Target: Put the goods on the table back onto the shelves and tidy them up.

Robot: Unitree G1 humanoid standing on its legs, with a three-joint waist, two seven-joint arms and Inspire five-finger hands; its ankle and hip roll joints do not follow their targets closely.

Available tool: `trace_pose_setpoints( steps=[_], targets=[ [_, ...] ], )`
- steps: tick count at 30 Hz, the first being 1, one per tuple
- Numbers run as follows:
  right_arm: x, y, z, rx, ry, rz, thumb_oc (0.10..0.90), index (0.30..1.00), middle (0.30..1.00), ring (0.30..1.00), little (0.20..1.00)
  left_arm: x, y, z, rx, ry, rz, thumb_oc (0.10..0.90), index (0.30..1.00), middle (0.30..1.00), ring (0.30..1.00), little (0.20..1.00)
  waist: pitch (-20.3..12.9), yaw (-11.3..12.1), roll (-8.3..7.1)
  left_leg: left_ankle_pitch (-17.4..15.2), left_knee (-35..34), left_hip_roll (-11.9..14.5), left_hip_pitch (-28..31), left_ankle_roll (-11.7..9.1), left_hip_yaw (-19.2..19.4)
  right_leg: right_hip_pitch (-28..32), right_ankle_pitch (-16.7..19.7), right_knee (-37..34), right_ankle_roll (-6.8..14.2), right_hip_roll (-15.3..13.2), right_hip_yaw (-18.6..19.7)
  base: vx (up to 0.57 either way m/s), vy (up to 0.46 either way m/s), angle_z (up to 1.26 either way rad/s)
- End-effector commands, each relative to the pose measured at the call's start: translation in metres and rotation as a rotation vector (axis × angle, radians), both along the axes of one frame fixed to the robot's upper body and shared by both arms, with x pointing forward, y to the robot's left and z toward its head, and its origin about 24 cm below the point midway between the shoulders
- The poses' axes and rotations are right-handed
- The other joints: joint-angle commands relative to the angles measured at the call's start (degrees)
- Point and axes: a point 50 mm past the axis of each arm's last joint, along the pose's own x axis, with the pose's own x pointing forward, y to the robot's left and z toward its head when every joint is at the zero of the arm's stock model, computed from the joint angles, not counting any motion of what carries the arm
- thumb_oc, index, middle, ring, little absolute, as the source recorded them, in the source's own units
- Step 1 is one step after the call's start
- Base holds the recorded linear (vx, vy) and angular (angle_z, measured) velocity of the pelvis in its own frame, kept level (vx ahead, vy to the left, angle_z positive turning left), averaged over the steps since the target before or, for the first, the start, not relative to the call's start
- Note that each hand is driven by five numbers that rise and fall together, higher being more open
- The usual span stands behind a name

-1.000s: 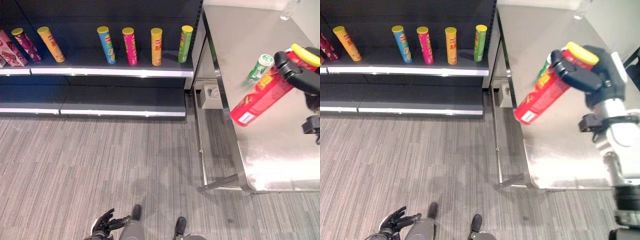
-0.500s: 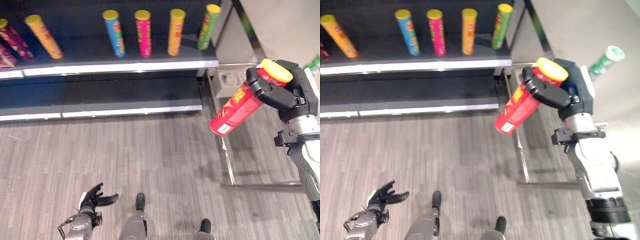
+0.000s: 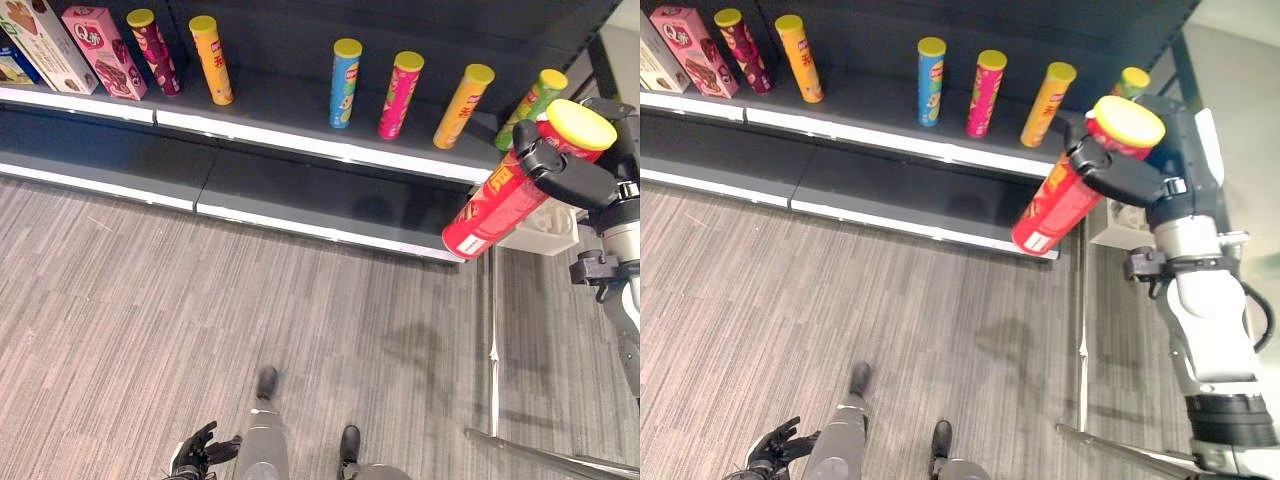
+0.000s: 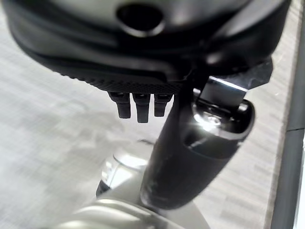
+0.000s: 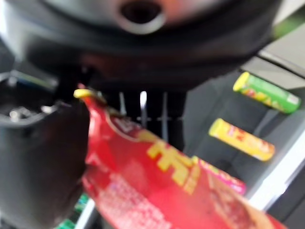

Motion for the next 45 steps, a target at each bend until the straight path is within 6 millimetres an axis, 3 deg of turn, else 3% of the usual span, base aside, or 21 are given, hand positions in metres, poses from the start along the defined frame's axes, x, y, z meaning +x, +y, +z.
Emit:
trace_pose_setpoints(
  steps=[1,2,4,5,6,8,12,14,15,16,18,22,26,28,29,30,34,35,38,42,45],
  targets=[
    [-0.024,0.011,0.066,-0.1,-0.327,0.005,0.4,0.3,0.3,0.3,0.3,0.013,0.011,0.016,0.087,-0.096,-0.102,0.8,0.9,0.9,0.9,0.9,-9.45,-0.56,-0.45,4.3,-1.24,1.23,3.25,-1.87,1.66,3.22,-5.91,1.06,8.35,-7.24,2.56,0.28,0.389,-0.3],
    [-0.024,0.011,0.065,-0.101,-0.326,0.005,0.4,0.3,0.3,0.3,0.3,0.012,0.011,0.016,0.086,-0.095,-0.101,0.8,0.9,0.9,0.9,0.9,-9.37,-0.38,-0.48,4.32,-1.59,1.31,3.75,-1.92,1.96,3.46,-5.87,0.89,8.36,-7.29,2.74,0.37,0.52,-0.46],
    [-0.027,0.014,0.058,-0.111,-0.318,-0.008,0.4,0.3,0.3,0.3,0.3,0.019,0.01,0.018,0.098,-0.096,-0.148,0.8,0.9,0.9,0.9,0.9,-10.44,-0.71,1.16,4.41,1.11,0.02,4.61,-2.22,3.45,4.58,-3.74,1.63,9.79,-11.43,0.49,0.39,0.618,-0.29],
    [-0.025,0.014,0.052,-0.114,-0.302,-0.031,0.4,0.3,0.3,0.3,0.3,0.027,0.017,0.024,0.14,-0.111,-0.184,0.8,0.9,0.9,0.9,0.9,-10.45,-1.42,1.4,1.61,6.34,-3.07,4.19,-1.06,4.88,2.87,2.17,5.01,9.45,-15.87,0.68,0.32,0.58,0.11],
    [-0.025,0.014,0.052,-0.112,-0.302,-0.031,0.4,0.3,0.3,0.3,0.3,0.027,0.017,0.024,0.141,-0.111,-0.185,0.8,0.9,0.9,0.9,0.9,-10.59,-1.28,1.1,1.21,7.0,-3.35,3.81,-0.87,5.11,2.7,2.26,4.93,9.64,-16.24,0.85,0.27,0.552,0.18],
    [-0.022,0.019,0.048,-0.076,-0.318,-0.026,0.4,0.3,0.3,0.3,0.3,0.032,0.027,0.031,0.174,-0.126,-0.185,0.8,0.9,0.9,0.9,0.9,-9.83,-1.88,1.25,-1.54,8.06,-6.58,5.39,1.68,7.51,-1.25,11.33,9.82,7.81,-18.16,1.48,0.18,0.47,0.16],
    [-0.024,0.018,0.049,-0.07,-0.328,-0.022,0.4,0.3,0.3,0.3,0.3,0.031,0.035,0.034,0.187,-0.123,-0.172,0.8,0.9,0.9,0.9,0.9,-9.92,-2.34,1.33,-2.44,5.82,-9.09,7.92,3.14,8.95,-4.4,10.56,10.84,7.55,-14.12,1.83,0.17,0.278,-0.04],
    [-0.023,0.024,0.053,-0.066,-0.346,0.009,0.4,0.3,0.3,0.3,0.3,0.029,0.037,0.033,0.185,-0.116,-0.162,0.8,0.9,0.9,0.9,0.9,-8.96,-2.68,1.56,-3.17,4.52,-10.29,9.86,4.26,9.81,-7.42,7.59,8.86,7.27,-11.1,-1.06,0.14,0.185,0.03],
    [-0.022,0.025,0.054,-0.065,-0.346,0.018,0.4,0.3,0.3,0.3,0.3,0.027,0.037,0.032,0.183,-0.107,-0.153,0.8,0.9,0.9,0.9,0.9,-8.26,-3.18,1.77,-3.38,4.06,-10.88,11.0,4.67,10.02,-9.45,6.25,8.41,7.12,-9.12,-1.5,0.24,0.316,-0.07],
    [-0.018,0.029,0.049,-0.071,-0.319,0.04,0.4,0.3,0.3,0.3,0.3,0.021,0.033,0.026,0.156,-0.085,-0.118,0.8,0.9,0.9,0.9,0.9,-6.21,-3.91,1.47,-3.81,3.15,-13.16,14.42,5.8,10.56,-12.58,5.03,6.72,6.92,-3.97,-2.48,0.2,0.252,-0.04],
    [-0.016,0.033,0.047,-0.07,-0.31,0.059,0.4,0.3,0.3,0.3,0.3,0.021,0.027,0.023,0.14,-0.087,-0.124,0.8,0.9,0.9,0.9,0.9,-5.52,-3.88,0.72,-3.85,2.36,-14.3,15.45,6.14,10.66,-12.83,4.76,6.24,6.3,-1.2,-3.39,0.15,0.153,0.1],
    [-0.017,0.034,0.047,-0.107,-0.307,0.051,0.4,0.3,0.3,0.3,0.3,0.024,0.015,0.02,0.115,-0.094,-0.145,0.8,0.9,0.9,0.9,0.9,-4.56,-3.88,-0.55,-6.09,4.41,-16.1,15.05,6.97,9.49,-11.44,4.12,4.93,5.15,0.96,-0.61,0.08,0.02,0.43],
    [-0.023,0.035,0.05,-0.15,-0.327,0.036,0.4,0.3,0.3,0.3,0.3,0.022,0.006,0.018,0.093,-0.1,-0.16,0.8,0.9,0.9,0.9,0.9,-3.4,-3.68,-0.87,-9.44,16.25,-16.49,11.57,5.51,9.22,-9.86,3.63,4.87,4.13,-0.09,-1.39,0.07,-0.01,0.25],
    [-0.024,0.039,0.052,-0.176,-0.349,0.031,0.4,0.3,0.3,0.3,0.3,0.017,0.004,0.015,0.079,-0.083,-0.145,0.8,0.9,0.9,0.9,0.9,-2.64,-3.4,-0.36,-8.73,22.46,-15.78,8.66,4.19,8.01,-9.43,2.79,5.37,3.41,-0.2,-1.34,0.03,0.066,0.31],
    [-0.025,0.04,0.053,-0.2,-0.345,0.026,0.4,0.3,0.3,0.3,0.3,0.017,0.005,0.015,0.075,-0.089,-0.132,0.8,0.9,0.9,0.9,0.9,-2.67,-3.66,-0.49,-8.98,22.44,-14.54,8.24,4.09,8.09,-9.2,2.41,5.39,3.54,-0.7,-1.38,0.13,0.153,0.11],
    [-0.028,0.039,0.053,-0.242,-0.346,0.001,0.4,0.3,0.3,0.3,0.3,0.014,0.006,0.016,0.074,-0.094,-0.122,0.8,0.9,0.9,0.9,0.9,-3.41,-3.63,-0.56,-8.49,18.27,-9.88,8.27,3.84,8.28,-8.74,1.57,5.16,4.51,-2.25,-1.39,0.13,0.151,0.12],
    [-0.029,0.043,0.053,-0.252,-0.366,0.007,0.4,0.3,0.3,0.3,0.3,0.013,0.01,0.017,0.101,-0.093,-0.118,0.8,0.9,0.9,0.9,0.9,-4.46,-2.96,0.73,-2.65,7.87,-4.86,9.39,1.74,2.71,-9.14,-0.21,5.9,5.41,-3.48,0.33,0.15,0.276,0.03],
    [-0.028,0.045,0.054,-0.262,-0.364,0.014,0.4,0.3,0.3,0.3,0.3,0.012,0.013,0.018,0.112,-0.094,-0.11,0.8,0.9,0.9,0.9,0.9,-4.93,-2.79,1.74,-3.64,6.59,-5.0,10.04,1.11,-2.64,-9.62,-0.14,6.31,6.12,-4.46,2.19,0.14,0.442,-0.49],
    [-0.026,0.043,0.052,-0.266,-0.35,-0.001,0.4,0.3,0.3,0.3,0.3,0.013,0.012,0.017,0.11,-0.091,-0.12,0.8,0.9,0.9,0.9,0.9,-5.28,-3.54,2.68,-4.96,6.37,-5.97,11.09,1.17,-1.59,-9.41,1.23,5.85,7.11,-6.35,2.49,0.09,0.35,-0.67],
    [-0.022,0.042,0.051,-0.253,-0.348,-0.032,0.4,0.3,0.3,0.3,0.3,0.028,0.018,0.026,0.144,-0.124,-0.172,0.8,0.9,0.9,0.9,0.9,-4.58,-3.34,2.5,-8.09,10.7,-10.38,8.08,2.73,2.05,-11.31,6.9,2.93,9.12,-12.22,2.89,-0.02,0.347,-0.34],
    [-0.022,0.042,0.051,-0.253,-0.348,-0.031,0.4,0.3,0.3,0.3,0.3,0.028,0.018,0.026,0.144,-0.124,-0.172,0.8,0.9,0.9,0.9,0.9,-4.66,-3.36,2.48,-8.13,10.81,-10.4,7.94,2.75,2.04,-11.38,6.91,2.92,9.13,-12.24,2.89,-0.01,0.073,0.14]
  ],
)
